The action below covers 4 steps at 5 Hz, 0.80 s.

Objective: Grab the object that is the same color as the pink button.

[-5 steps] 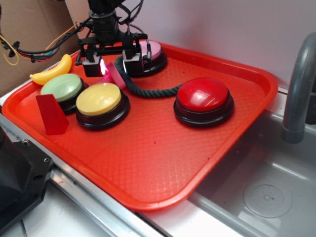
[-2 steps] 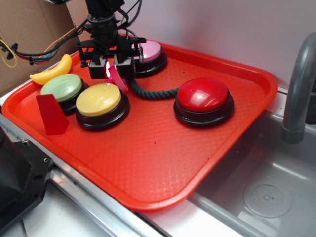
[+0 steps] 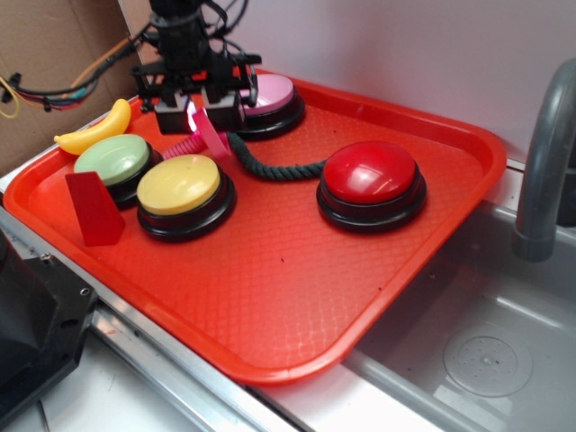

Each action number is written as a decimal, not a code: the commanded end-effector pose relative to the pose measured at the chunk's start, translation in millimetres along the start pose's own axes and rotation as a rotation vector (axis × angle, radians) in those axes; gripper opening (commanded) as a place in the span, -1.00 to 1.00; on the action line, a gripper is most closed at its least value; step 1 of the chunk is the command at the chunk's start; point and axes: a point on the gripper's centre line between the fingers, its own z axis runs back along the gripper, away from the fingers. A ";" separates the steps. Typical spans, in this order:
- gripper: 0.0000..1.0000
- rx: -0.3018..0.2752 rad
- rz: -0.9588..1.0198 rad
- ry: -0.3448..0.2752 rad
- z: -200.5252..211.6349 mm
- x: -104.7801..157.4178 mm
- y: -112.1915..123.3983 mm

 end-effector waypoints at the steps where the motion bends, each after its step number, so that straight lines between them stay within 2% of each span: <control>1: -1.00 -0.060 -0.161 -0.039 77.8 -7.0 3.7; 2: -1.00 -0.037 -0.397 0.035 103.5 -32.3 5.9; 3: -1.00 -0.040 -0.489 0.039 120.2 -53.7 17.2; 4: -1.00 -0.086 -0.525 0.034 123.5 -67.4 23.6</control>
